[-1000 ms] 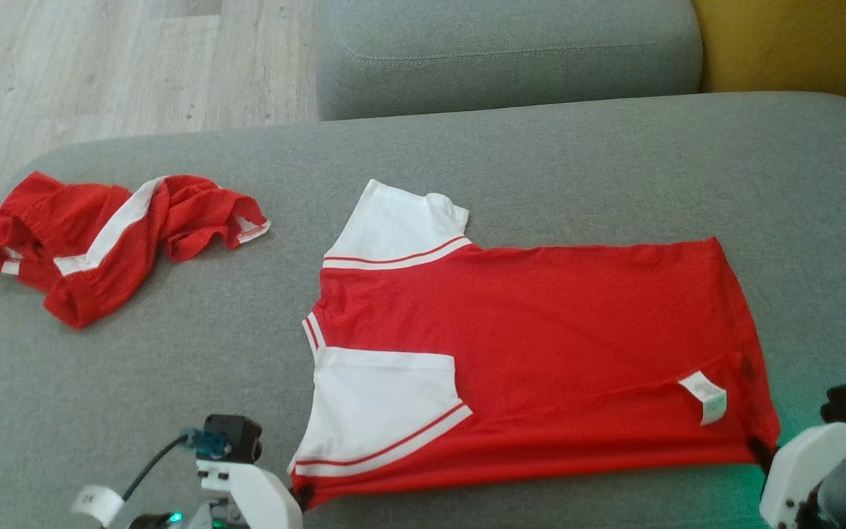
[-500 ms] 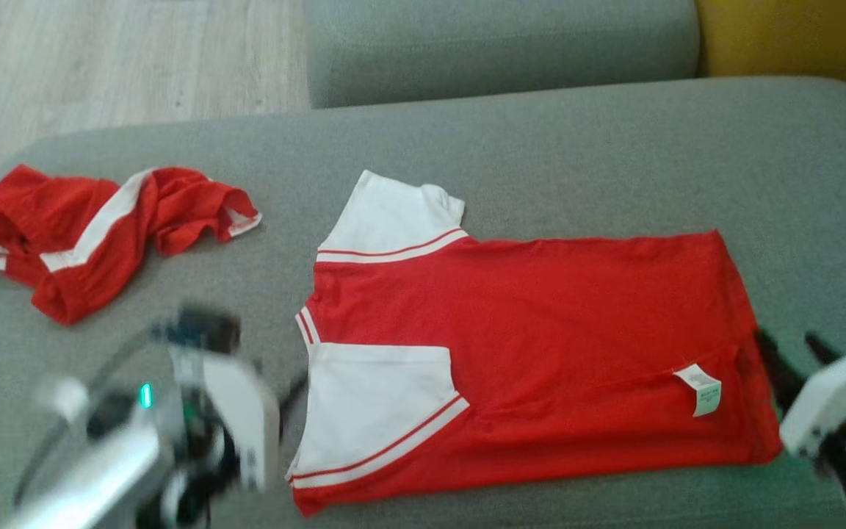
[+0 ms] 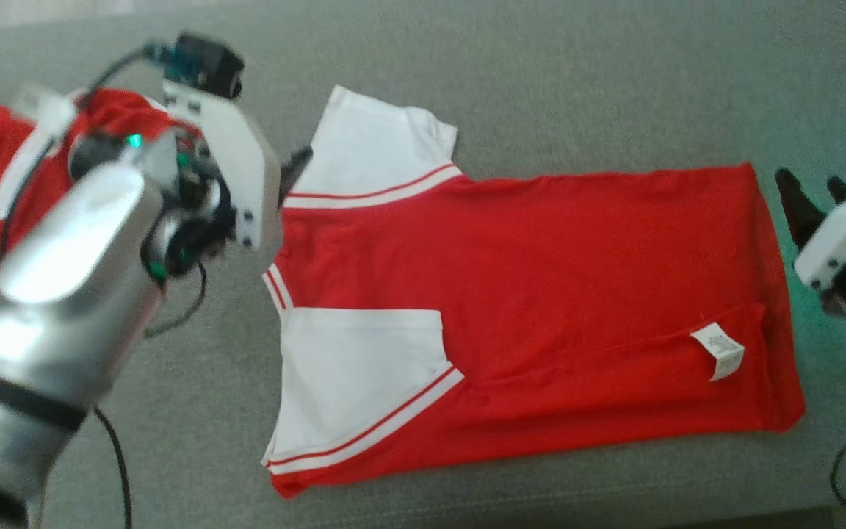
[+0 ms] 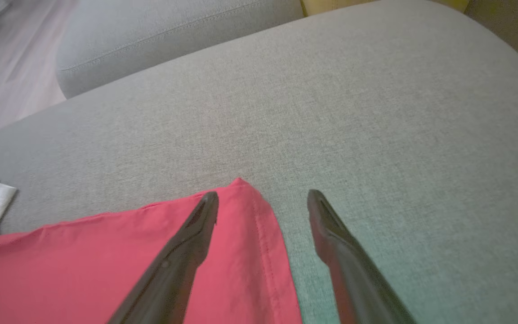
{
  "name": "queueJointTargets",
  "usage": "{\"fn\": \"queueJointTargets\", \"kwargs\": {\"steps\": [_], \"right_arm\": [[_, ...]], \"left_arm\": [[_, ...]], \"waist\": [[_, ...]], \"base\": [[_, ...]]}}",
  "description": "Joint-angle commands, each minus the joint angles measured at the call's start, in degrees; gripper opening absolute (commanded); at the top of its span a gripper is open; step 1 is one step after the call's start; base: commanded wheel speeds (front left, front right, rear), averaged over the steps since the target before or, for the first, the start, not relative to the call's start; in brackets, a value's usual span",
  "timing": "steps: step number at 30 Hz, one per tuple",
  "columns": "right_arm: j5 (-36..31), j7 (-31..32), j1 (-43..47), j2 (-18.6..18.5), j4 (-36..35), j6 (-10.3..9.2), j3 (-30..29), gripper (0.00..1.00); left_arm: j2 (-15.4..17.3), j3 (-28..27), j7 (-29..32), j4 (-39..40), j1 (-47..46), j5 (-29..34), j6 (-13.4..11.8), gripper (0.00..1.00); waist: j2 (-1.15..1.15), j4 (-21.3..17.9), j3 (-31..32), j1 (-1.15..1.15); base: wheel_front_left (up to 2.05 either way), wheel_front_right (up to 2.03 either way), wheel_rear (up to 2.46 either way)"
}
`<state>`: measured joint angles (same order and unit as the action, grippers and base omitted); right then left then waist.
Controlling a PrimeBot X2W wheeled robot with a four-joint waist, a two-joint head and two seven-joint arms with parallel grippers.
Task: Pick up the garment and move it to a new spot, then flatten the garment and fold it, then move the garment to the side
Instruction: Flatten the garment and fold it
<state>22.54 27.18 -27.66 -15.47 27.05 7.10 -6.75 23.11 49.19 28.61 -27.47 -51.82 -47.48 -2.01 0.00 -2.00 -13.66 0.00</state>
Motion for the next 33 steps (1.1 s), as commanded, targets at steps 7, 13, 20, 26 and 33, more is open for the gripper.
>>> {"fn": "queueJointTargets", "kwargs": {"steps": [7,13,20,26,33], "right_arm": [[4.8,-1.9,-11.4,-2.9,9.5,0.39,7.9,1.0],[9.1,-3.7,-16.1,-2.6,14.7,0.39,15.0,1.0],[14.2,-5.0,-19.0,-2.6,17.8,0.39,23.0,1.0],[17.9,-5.7,-20.0,-3.1,19.6,0.39,28.1,1.0],[22.2,-5.1,-20.5,-3.9,20.8,0.39,33.3,0.64]], "left_arm": [[-2.9,-1.0,1.1,-11.0,-13.3,2.0,4.7,1.0],[-5.1,0.2,0.8,-20.1,-18.8,2.9,7.1,1.0],[-7.4,0.1,-1.8,-27.4,-22.4,2.2,8.5,1.0],[-8.6,1.7,-3.4,-31.8,-24.2,3.0,9.0,1.0],[-9.8,3.1,-2.3,-35.3,-24.6,2.2,9.4,0.38]], "waist": [[0.0,-2.3,-7.5,0.0],[0.0,-3.9,-10.6,0.0],[0.0,-5.9,-12.3,0.0],[0.0,-7.0,-13.2,0.0],[0.0,-7.4,-13.2,0.0]], "base": [[0.0,0.0,0.0],[0.0,0.0,0.0],[0.0,0.0,0.0],[0.0,0.0,0.0],[0.0,0.0,0.0]]}}
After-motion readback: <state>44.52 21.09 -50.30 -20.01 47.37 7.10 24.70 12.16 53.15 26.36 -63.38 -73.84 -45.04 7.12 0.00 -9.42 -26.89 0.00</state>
